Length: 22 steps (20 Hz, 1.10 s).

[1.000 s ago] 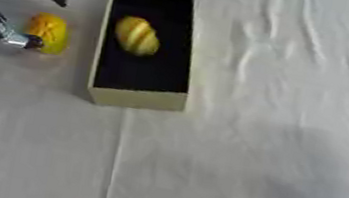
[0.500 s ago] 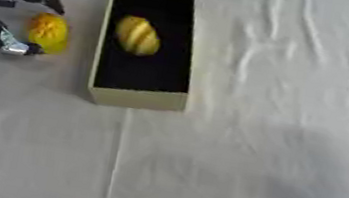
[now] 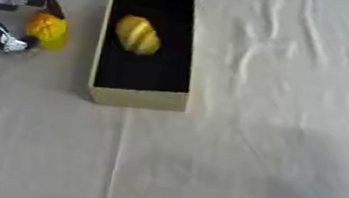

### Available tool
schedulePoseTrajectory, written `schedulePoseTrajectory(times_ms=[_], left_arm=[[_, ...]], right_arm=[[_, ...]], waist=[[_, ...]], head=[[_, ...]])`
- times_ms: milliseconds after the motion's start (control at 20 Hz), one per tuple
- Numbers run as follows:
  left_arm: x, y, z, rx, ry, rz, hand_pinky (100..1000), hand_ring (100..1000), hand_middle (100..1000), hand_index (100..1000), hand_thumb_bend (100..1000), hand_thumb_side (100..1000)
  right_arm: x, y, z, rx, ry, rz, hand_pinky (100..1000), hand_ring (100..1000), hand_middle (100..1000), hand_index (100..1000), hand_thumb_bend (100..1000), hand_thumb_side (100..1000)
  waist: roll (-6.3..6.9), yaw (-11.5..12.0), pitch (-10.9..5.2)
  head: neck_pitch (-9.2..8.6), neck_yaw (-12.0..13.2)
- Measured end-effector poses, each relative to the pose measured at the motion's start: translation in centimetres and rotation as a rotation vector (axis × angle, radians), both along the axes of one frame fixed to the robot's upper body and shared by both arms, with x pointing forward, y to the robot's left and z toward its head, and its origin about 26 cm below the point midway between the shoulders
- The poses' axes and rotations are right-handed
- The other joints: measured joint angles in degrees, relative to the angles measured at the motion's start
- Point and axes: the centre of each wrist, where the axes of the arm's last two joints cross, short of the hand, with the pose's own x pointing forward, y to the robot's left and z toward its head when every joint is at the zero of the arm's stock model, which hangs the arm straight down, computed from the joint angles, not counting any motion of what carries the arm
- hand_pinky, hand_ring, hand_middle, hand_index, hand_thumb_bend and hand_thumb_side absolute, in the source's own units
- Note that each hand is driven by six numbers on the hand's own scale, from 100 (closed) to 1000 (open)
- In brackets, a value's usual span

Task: Pick up objects on the table and place them in the box.

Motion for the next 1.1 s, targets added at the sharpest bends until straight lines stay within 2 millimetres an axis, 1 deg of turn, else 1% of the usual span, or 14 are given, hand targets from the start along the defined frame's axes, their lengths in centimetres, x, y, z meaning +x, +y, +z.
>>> schedulePoseTrajectory(times_ms=[50,200,250,350,500,750,1000,1100], left_arm=[[0.0,0.0,0.0,0.003,-0.004,0.003,811,867,780,865,210,112],[0.0,0.0,-0.1,0.011,-0.018,0.004,786,846,756,845,198,108],[0.0,0.0,-0.1,0.014,-0.022,0.002,747,809,719,812,141,110],[0.0,0.0,-0.1,0.015,-0.031,0.002,726,780,683,781,100,122],[-0.3,-0.2,-0.1,-0.002,-0.055,-0.012,698,746,645,746,100,122],[-1.4,-1.5,1.3,-0.059,-0.159,-0.059,658,679,580,679,100,105],[-2.8,-2.2,3.1,-0.109,-0.255,-0.104,654,666,574,674,100,101],[-3.5,-2.8,4.0,-0.131,-0.287,-0.137,651,658,574,675,100,118]], right_arm=[[0.0,0.0,0.0,0.004,0.001,0.000,900,739,679,767,100,580],[0.0,0.0,0.0,0.008,0.003,0.003,901,738,679,767,100,581],[0.0,0.1,0.0,0.010,0.003,0.004,901,738,678,766,100,581],[0.0,0.1,-0.1,0.014,0.003,0.004,901,738,678,766,100,579],[0.0,0.2,-0.2,0.022,0.004,0.004,901,738,677,766,100,582],[-0.1,0.2,-0.2,0.024,0.012,0.003,902,737,676,768,100,584],[-0.2,0.2,-0.5,0.031,0.022,0.002,901,737,676,767,100,584],[-0.3,0.2,-0.5,0.032,0.021,0.001,901,737,676,767,100,584]], waist=[[-0.01,0.00,0.01],[-0.09,0.03,0.02],[-0.16,0.04,0.02],[-0.32,0.04,0.02],[-0.36,0.10,0.02],[-0.32,0.28,0.01],[-0.31,0.44,-0.24],[-0.31,0.48,-0.37]], head=[[0.00,0.00],[0.00,0.00],[0.01,0.00],[0.02,0.00],[0.05,0.00],[0.07,-0.03],[0.07,-0.24],[0.07,-0.35]])
